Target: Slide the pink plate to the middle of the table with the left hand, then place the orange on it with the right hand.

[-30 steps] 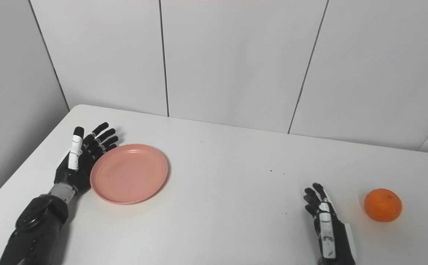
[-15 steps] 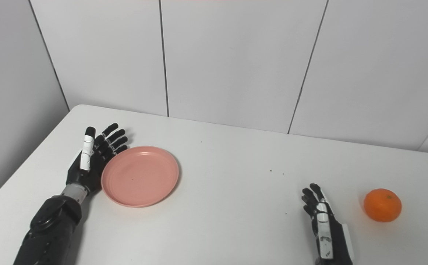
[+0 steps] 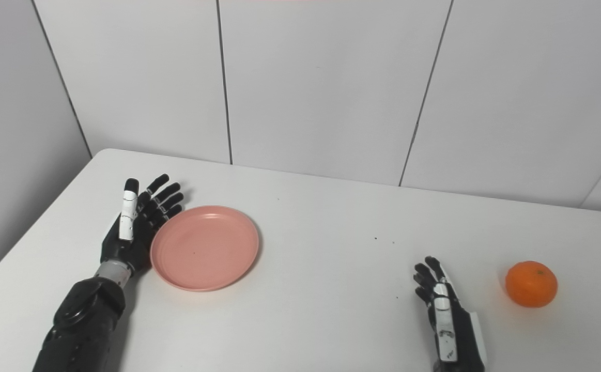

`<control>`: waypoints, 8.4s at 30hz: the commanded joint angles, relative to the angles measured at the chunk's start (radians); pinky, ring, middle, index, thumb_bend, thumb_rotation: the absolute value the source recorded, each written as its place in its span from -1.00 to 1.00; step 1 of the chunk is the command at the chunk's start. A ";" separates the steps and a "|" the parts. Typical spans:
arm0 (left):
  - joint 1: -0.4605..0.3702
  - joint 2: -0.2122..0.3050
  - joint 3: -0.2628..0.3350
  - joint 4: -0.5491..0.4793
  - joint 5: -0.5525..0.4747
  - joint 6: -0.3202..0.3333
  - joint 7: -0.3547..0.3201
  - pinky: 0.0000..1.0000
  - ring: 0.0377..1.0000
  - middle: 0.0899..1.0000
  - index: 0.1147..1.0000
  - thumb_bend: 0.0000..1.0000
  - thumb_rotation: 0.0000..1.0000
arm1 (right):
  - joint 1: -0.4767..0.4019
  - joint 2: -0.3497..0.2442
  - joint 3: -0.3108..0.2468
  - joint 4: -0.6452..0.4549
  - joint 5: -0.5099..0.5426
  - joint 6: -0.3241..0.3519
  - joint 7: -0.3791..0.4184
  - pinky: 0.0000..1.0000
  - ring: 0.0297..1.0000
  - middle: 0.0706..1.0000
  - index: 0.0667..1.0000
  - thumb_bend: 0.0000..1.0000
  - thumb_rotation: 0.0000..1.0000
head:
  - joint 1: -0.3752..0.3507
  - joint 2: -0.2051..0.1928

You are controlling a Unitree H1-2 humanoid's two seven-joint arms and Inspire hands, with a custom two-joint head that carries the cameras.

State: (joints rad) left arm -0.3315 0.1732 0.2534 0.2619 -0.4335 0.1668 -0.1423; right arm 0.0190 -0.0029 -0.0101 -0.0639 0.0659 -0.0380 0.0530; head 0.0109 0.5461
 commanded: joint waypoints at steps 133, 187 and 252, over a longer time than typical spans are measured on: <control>0.025 -0.271 -0.084 -0.076 0.043 0.132 0.133 0.94 0.72 0.65 0.67 0.73 0.66 | -0.015 0.080 0.188 -0.167 -0.669 0.055 -0.266 0.42 0.56 0.59 0.50 0.42 1.00 | -0.379 0.061; 0.003 -0.268 -0.115 -0.070 0.065 0.122 0.125 0.92 0.69 0.62 0.69 0.73 0.71 | -0.337 -0.474 0.010 0.007 -1.006 0.153 -0.160 0.34 0.41 0.44 0.45 0.60 0.84 | -0.366 0.063; 0.023 -0.261 -0.117 -0.107 0.063 0.154 0.127 0.91 0.67 0.56 0.71 0.71 0.69 | -0.335 -0.574 0.145 0.404 -0.955 0.215 -0.221 0.15 0.24 0.34 0.40 0.55 0.69 | -0.348 0.088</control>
State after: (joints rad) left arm -0.3297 -0.0912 0.1346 0.1456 -0.3735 0.2668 -0.0284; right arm -0.3229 -0.5556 0.1397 0.3227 -0.8974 0.1436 -0.1788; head -0.3375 0.6351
